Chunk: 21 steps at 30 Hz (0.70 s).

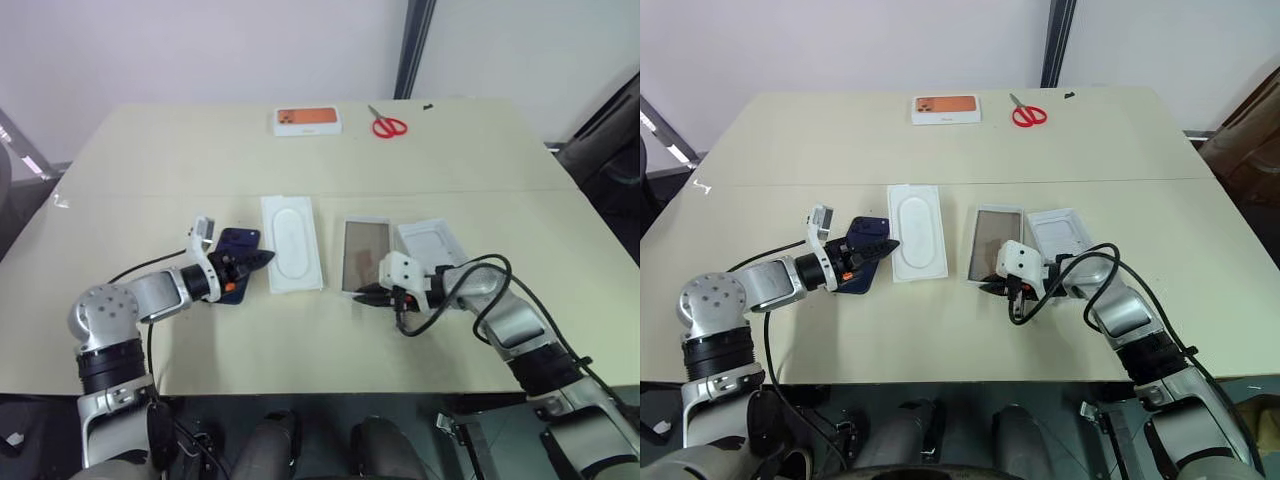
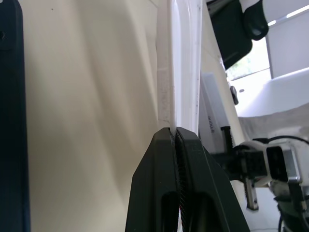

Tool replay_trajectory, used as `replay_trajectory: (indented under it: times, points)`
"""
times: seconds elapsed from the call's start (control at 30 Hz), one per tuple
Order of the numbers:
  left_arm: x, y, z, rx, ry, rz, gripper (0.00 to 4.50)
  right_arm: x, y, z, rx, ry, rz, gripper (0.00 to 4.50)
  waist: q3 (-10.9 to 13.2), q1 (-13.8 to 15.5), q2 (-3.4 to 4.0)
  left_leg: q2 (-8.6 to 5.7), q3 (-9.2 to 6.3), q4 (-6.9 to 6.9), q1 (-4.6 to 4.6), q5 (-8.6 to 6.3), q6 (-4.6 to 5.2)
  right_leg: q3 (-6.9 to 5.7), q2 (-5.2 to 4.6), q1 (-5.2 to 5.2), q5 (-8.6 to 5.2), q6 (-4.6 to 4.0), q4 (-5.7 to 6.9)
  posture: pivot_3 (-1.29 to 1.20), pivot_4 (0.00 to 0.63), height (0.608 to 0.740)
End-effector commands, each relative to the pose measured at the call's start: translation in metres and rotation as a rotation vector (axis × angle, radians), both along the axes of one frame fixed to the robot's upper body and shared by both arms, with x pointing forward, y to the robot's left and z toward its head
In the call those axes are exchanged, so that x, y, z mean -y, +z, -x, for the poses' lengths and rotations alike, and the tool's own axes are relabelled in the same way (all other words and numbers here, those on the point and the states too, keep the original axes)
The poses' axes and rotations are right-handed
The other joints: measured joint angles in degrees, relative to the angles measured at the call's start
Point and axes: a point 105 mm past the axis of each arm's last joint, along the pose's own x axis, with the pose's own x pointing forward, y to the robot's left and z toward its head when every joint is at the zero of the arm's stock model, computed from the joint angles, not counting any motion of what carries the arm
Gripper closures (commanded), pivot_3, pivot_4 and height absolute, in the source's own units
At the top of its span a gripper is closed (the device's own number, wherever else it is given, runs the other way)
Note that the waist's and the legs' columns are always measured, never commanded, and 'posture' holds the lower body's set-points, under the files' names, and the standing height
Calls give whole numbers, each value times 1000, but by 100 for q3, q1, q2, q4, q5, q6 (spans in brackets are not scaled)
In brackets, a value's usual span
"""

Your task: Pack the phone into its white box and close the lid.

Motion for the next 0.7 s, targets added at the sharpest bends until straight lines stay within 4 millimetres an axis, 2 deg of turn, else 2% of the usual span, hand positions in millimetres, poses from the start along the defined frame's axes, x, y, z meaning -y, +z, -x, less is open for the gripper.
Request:
replay_trajectory:
  times: [0.03,0.2,0.43,0.47,0.5,0.63,0.7]
  points:
    - [0,23,-3,65,4,68,4500,-24,15,12,29,92,-60,4482,0,-3,0,0,0,0,0,0,0,0,0,-1,0,0,0,0,150,734]
    - [8,25,-7,53,-5,103,4500,-60,14,34,37,164,-123,4482,0,-14,-1,0,-2,-2,-1,1,-3,0,1,-3,0,0,1,0,150,734]
    - [27,21,-2,32,-56,104,4500,-66,18,27,65,114,-142,4482,1,10,-2,-2,-2,0,-5,2,-6,0,0,-27,0,0,2,0,150,734]
    - [28,19,-1,26,-63,96,4500,-64,19,26,71,111,-136,3855,1,8,-2,-2,-2,0,-5,3,-6,0,0,-27,0,0,2,0,150,734]
    - [29,18,-1,23,-66,89,4500,-63,19,25,84,107,-129,3555,1,6,-2,-2,-2,0,-6,3,-6,0,0,-26,0,0,2,0,150,734]
    - [29,15,3,13,-87,65,4500,-52,23,28,104,93,-116,1644,1,6,-3,-2,-1,-2,-9,3,-6,1,0,-25,0,0,5,0,150,734]
    - [28,11,5,6,-99,40,4500,-40,28,33,95,77,-120,1644,1,13,-2,-2,-1,-1,-12,3,-6,1,0,-25,0,0,5,0,150,734]
